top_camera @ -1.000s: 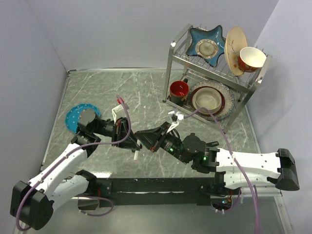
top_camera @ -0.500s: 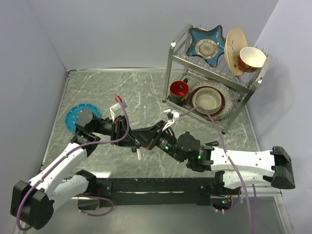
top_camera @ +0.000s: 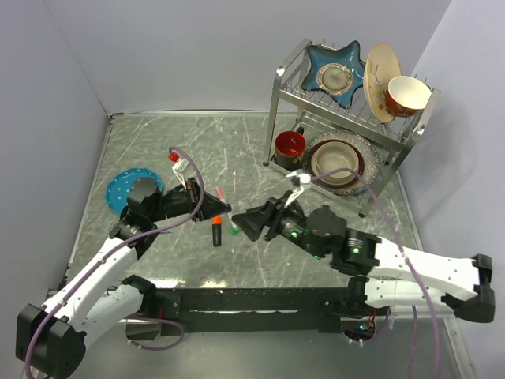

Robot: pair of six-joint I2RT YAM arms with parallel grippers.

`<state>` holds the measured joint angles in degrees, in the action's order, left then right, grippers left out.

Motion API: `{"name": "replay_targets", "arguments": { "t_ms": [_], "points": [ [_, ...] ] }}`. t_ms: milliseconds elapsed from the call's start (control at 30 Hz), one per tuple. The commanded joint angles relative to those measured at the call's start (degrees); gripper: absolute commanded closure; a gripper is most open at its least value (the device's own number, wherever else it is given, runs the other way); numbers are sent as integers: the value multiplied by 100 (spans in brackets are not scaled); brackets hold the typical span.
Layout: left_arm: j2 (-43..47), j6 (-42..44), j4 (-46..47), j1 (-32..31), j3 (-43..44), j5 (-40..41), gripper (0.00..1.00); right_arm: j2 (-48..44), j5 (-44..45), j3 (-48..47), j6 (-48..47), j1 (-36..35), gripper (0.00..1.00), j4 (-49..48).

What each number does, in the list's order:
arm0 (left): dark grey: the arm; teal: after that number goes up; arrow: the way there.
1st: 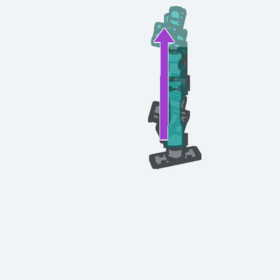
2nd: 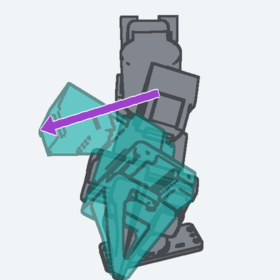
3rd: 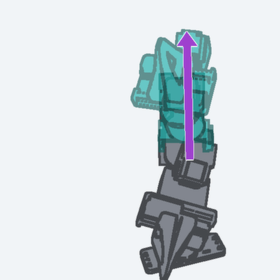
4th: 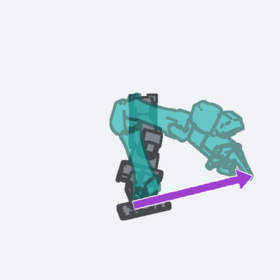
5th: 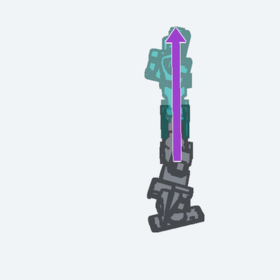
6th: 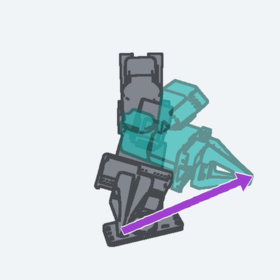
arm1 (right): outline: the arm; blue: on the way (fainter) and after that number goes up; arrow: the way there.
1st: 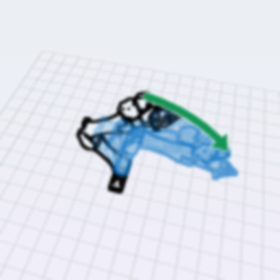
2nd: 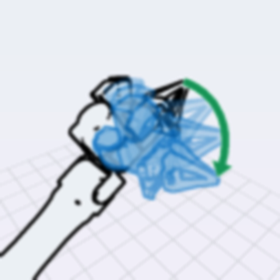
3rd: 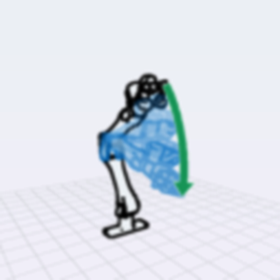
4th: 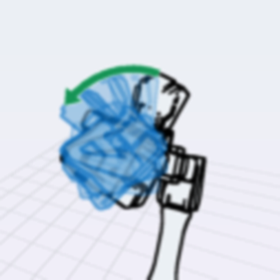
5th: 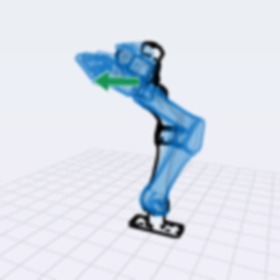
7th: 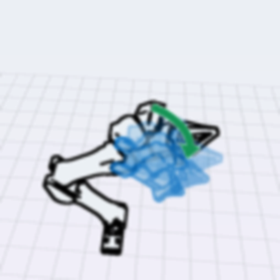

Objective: Insert the pens into the pen caps

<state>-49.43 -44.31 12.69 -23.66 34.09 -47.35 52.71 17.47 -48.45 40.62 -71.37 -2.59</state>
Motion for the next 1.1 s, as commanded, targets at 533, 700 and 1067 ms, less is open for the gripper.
{"name": "replay_targets", "arguments": {
  "t_ms": [533, 700, 1067],
  "points": [
    [-2571, 1312, -5138, 116, 1892, 4208, 99, -2247, 784, 1311, -309, 220, 19, 1280],
    [-3194, 1223, -4872, 11, 1593, 4120, 99, -2353, 608, 1382, -432, 220, 18, 1181],
    [-3766, 1197, -4583, -192, 1452, 4261, 93, -2423, 520, 1461, -415, 220, 18, 1147]
  ]
}}
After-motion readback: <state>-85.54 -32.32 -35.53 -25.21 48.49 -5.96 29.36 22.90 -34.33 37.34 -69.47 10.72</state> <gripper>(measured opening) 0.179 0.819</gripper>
